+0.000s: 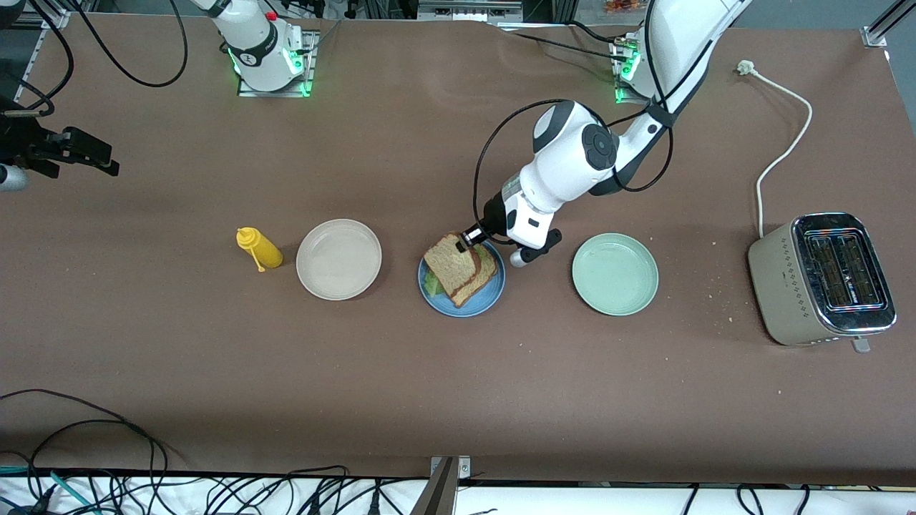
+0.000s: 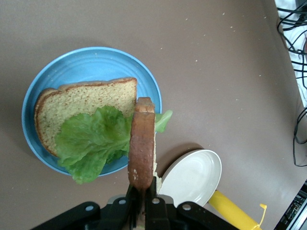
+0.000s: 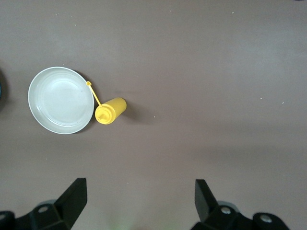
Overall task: Make sandwich in blue plate with both arms
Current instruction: 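Lower the bread slice onto the lettuce with the left gripper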
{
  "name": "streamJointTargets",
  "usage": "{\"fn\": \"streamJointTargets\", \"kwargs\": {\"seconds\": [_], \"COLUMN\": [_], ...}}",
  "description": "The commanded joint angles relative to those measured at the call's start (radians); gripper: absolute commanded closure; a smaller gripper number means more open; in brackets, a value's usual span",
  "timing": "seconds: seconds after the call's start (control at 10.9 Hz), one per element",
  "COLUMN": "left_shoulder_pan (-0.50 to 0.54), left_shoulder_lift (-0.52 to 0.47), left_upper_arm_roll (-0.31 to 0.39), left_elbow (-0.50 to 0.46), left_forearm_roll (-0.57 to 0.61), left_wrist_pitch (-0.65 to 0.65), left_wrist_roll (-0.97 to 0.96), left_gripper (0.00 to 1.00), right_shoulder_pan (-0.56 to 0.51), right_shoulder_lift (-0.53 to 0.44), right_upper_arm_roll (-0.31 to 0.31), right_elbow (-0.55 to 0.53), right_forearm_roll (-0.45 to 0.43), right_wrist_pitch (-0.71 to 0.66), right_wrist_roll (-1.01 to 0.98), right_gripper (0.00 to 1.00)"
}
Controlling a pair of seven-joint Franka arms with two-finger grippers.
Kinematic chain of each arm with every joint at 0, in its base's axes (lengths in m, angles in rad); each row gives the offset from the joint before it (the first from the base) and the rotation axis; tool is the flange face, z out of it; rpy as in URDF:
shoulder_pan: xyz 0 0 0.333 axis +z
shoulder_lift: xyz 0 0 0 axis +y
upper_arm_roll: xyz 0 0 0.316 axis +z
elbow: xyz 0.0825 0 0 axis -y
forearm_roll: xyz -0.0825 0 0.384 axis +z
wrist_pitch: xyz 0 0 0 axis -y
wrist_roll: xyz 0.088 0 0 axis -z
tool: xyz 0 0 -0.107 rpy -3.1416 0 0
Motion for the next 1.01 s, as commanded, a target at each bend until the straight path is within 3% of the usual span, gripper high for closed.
{"fn": "streamJointTargets", "kwargs": {"seconds": [0.0, 0.27, 0.73, 0.91], "left_shoulder_pan": [-0.048, -0.100, -0.089, -0.057], "left_shoulder_lift": [0.042, 0.063, 0.075, 0.068], "left_upper_arm_roll": [0.041, 0.102, 0.111, 0.111], "left_elbow": [0.042, 0.044, 0.027, 0.025], "left_forearm_roll": [0.034, 0.035, 0.034, 0.035], "left_wrist_pitch": [0.008, 0.035, 0.015, -0.093], "left_wrist_roll": [-0.032, -0.032, -0.030, -0.030], "left_gripper": [1.00, 1.00, 1.00, 1.00], "right_shoulder_pan": [-0.004, -0.004, -0.004, -0.004], "right_shoulder_lift": [0.010, 0.011, 0.013, 0.013], "right_upper_arm_roll": [0.007, 0.007, 0.007, 0.007], "right_elbow": [0.022, 0.027, 0.027, 0.027], "right_forearm_roll": [-0.017, -0.017, -0.008, -0.008], "right_wrist_pitch": [-0.006, -0.006, -0.011, -0.011], "right_wrist_roll": [0.017, 0.017, 0.007, 0.010], "right_gripper": [0.00, 0.00, 0.00, 0.00]}}
